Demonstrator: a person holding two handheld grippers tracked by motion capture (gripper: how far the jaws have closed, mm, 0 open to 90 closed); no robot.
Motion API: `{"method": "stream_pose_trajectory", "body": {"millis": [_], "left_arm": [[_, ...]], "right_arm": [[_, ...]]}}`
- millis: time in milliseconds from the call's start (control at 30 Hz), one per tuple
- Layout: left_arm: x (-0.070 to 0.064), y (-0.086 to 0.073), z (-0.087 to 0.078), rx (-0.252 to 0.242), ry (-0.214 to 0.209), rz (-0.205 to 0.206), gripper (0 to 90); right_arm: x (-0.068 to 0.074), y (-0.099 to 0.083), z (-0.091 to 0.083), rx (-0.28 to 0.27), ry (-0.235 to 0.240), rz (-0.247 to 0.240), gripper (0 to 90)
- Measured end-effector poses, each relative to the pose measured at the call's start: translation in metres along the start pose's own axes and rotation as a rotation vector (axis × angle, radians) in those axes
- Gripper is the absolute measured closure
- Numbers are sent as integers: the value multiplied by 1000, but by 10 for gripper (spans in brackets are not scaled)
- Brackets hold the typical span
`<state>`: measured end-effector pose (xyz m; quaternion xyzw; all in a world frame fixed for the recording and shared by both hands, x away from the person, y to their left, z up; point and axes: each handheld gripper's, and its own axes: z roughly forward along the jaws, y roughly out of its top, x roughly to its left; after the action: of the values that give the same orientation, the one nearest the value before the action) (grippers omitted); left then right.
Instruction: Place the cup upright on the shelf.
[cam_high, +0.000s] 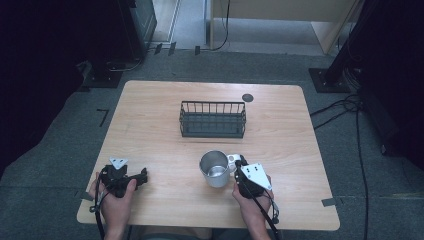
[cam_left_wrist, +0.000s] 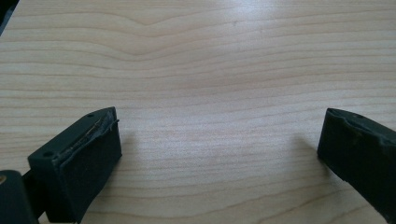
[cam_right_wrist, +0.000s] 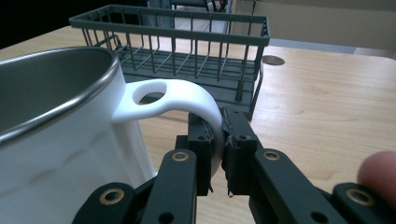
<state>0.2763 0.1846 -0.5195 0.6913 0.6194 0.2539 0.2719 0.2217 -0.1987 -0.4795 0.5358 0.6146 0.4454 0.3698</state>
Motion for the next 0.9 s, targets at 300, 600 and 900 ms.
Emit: {"method": "stream_pose_trajectory", "body": {"millis": [300, 600, 900], "left_arm": [[0, 0, 0, 1, -7, 9, 0], [0, 0, 0, 0, -8, 10, 0], [-1, 0, 0, -1, -10, 9, 0]], "right_arm": [[-6, 23, 9, -23, -16, 23, 831], [-13, 47, 20, -57, -21, 40, 832], [-19, 73, 37, -88, -30, 67, 833]]}}
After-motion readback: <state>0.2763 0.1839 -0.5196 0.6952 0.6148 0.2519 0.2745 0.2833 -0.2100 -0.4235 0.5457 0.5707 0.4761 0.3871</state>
